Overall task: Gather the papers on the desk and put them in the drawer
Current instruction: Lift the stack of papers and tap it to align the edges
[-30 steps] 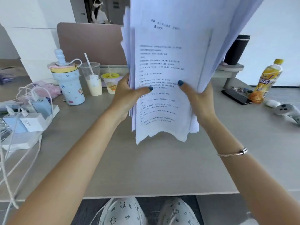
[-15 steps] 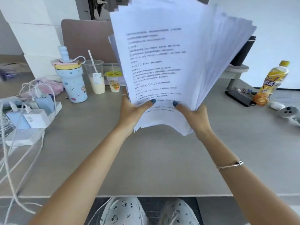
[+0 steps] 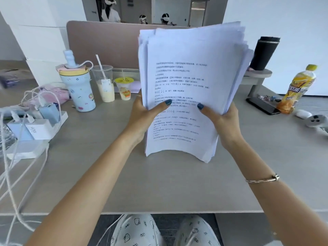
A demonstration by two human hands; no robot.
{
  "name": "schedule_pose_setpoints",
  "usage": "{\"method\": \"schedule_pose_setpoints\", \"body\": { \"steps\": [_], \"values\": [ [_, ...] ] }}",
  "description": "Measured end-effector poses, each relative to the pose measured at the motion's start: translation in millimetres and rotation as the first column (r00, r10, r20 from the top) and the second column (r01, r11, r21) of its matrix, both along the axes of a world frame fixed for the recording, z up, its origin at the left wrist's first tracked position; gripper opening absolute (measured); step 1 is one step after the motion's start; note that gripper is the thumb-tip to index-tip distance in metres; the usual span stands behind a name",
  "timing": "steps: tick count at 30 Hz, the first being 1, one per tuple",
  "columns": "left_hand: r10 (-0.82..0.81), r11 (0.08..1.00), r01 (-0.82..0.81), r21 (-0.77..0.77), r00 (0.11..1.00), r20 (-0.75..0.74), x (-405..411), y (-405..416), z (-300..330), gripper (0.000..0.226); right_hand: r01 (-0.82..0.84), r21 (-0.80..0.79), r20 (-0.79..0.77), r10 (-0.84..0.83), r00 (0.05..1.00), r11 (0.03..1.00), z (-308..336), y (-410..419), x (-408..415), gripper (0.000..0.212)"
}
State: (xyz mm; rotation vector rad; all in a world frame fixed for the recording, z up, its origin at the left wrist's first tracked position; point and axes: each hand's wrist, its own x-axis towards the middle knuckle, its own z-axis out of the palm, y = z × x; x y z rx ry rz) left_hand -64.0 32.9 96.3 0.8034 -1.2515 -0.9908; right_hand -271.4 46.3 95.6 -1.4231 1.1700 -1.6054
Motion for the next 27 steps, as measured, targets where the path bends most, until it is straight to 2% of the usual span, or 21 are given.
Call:
{"method": "schedule_pose_setpoints", "body": {
  "steps": [3,6,9,12,14,17,21,24,27],
  "values": [
    [-0.079,0.994,0.074,0.077,0.995,0.063,-0.2,2.0,-13.0,0.040,-0.030,0.105,-0.014,0.032,0.999,0.994,-11.5,3.9,1.8,0.036],
    [-0.026,0.990,0.011,0.143,0.994,0.103,-7.4,8.1,-31.3,0.022,0.041,0.248,0.009,-0.044,0.999,0.968,-35.0,10.5,9.3,0.014],
    [0.055,0.995,-0.061,0.080,0.996,0.071,-11.4,9.9,-22.1,0.020,0.100,0.238,0.010,-0.105,0.994,0.966,-24.2,10.8,7.3,0.018],
    [0.047,0.998,-0.047,0.033,0.999,0.011,-12.6,9.0,-13.3,0.024,0.103,0.166,0.022,-0.108,0.994,0.981,-7.8,9.8,-1.7,0.016],
    [0.031,0.994,-0.034,0.108,0.999,0.035,-15.5,10.0,-27.0,0.024,0.097,0.226,-0.004,-0.098,0.995,0.969,-20.9,10.0,-6.2,0.020],
    [0.060,0.964,-0.096,0.248,0.987,0.148,-19.8,14.8,-53.3,0.012,0.063,0.365,-0.038,-0.053,0.998,0.929,-51.6,15.7,-5.8,0.013],
    [0.062,0.981,-0.084,0.174,0.990,0.126,-29.0,15.0,-47.0,0.006,0.154,0.305,-0.052,-0.145,0.988,0.940,-48.8,16.7,-15.2,0.016],
    [-0.003,0.973,-0.029,0.228,0.990,0.139,-43.4,18.3,-56.1,0.015,0.155,0.337,-0.073,-0.138,0.988,0.929,-59.4,21.6,-23.0,0.013],
    [0.049,0.967,-0.090,0.239,0.983,0.176,-52.4,21.4,-69.0,0.020,0.142,0.373,-0.108,-0.110,0.988,0.917,-70.9,29.2,-29.9,0.017]
  ]
}}
